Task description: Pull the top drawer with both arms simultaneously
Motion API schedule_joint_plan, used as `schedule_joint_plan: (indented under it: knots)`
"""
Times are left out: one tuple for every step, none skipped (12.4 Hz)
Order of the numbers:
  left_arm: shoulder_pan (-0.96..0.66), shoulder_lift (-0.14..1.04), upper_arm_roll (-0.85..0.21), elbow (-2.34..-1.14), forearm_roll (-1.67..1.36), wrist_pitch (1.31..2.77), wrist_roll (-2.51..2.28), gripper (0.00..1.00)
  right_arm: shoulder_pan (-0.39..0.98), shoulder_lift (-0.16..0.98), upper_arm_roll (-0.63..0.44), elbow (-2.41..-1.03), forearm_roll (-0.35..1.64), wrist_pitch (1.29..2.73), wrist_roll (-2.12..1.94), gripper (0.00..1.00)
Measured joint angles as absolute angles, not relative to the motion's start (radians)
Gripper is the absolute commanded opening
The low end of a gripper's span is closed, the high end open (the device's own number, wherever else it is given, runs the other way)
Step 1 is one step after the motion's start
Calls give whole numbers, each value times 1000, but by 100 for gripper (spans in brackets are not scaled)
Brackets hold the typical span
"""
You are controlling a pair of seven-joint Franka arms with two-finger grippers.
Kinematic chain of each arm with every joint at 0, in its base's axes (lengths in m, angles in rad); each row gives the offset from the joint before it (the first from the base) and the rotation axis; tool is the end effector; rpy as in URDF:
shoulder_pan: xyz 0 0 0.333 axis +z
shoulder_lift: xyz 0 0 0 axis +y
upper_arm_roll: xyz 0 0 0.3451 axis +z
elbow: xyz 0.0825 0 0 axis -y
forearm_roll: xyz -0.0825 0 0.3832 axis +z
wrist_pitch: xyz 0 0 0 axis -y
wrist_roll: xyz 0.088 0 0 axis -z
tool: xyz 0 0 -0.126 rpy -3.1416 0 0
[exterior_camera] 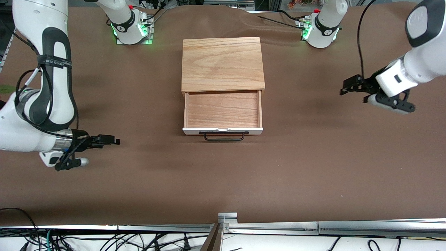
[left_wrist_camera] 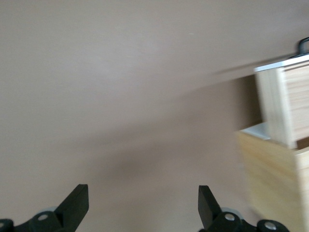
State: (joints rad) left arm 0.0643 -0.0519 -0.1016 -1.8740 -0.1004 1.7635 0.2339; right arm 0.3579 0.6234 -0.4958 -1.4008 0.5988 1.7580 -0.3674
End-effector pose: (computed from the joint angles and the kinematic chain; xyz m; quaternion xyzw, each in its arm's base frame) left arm 0.5360 -0.0317 0.5359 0.9908 -0.1239 -0.0247 0.0490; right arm 0.7101 0.0332 0.3666 -0.9839 -0.0558 0.0531 0.1612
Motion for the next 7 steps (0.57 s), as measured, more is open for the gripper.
schedule_joint_plan:
  knots:
    - [64,-73,-101,-1871,-57,1764,266,100,358,605,-498,-1396,544,1746,-350,100]
    - [64,-87,-99,-1869,-41,1764,286,100,359,583,-499,-1394,484,1722,-343,100]
    - [64,-92,-97,-1866,-38,1764,291,100,359,557,-502,-1393,427,1697,-339,100]
    - [64,-93,-95,-1860,-38,1762,290,100,358,527,-505,-1392,385,1678,-337,100]
    - [64,-93,-94,-1851,-38,1746,271,100,357,493,-508,-1389,335,1668,-335,100]
    - [64,-93,-95,-1837,-38,1711,225,100,356,455,-507,-1388,253,1664,-334,100]
    - [64,-94,-97,-1821,-38,1673,170,100,353,417,-495,-1387,168,1662,-334,100]
